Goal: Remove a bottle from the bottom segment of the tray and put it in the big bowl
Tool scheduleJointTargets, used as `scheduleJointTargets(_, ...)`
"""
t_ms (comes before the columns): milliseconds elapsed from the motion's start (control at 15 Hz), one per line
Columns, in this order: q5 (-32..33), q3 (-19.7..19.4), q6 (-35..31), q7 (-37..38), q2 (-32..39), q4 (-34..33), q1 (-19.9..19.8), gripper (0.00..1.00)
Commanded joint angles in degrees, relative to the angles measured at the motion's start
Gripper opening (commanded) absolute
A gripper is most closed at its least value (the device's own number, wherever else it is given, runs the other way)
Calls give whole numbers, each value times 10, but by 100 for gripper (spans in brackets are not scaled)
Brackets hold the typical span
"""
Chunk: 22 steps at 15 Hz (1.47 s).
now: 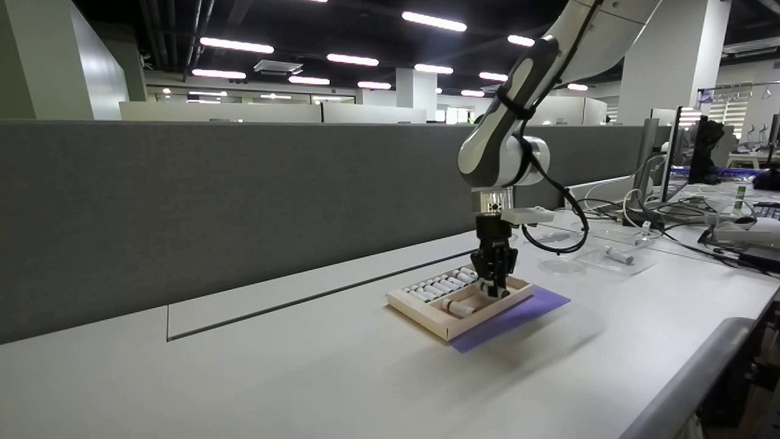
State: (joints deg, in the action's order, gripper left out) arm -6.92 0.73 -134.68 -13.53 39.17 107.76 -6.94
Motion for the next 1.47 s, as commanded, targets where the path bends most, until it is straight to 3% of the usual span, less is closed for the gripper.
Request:
scheduleJointTargets(0, 11, -11, 69, 39, -61, -18, 1, 5)
scheduleJointTargets(200, 51, -55, 55, 94, -102, -27, 14, 5)
scheduleJointTargets(600, 130, -144, 5, 141, -121, -53, -32, 5)
scheduleJointTargets(1000, 110, -192, -86, 192, -54, -98, -102, 5)
scheduleJointTargets(1200, 109, -219, -121, 252, -10, -120, -110, 5)
scheduleJointTargets(1400, 107, -248, -102, 322, 23, -139, -100, 5)
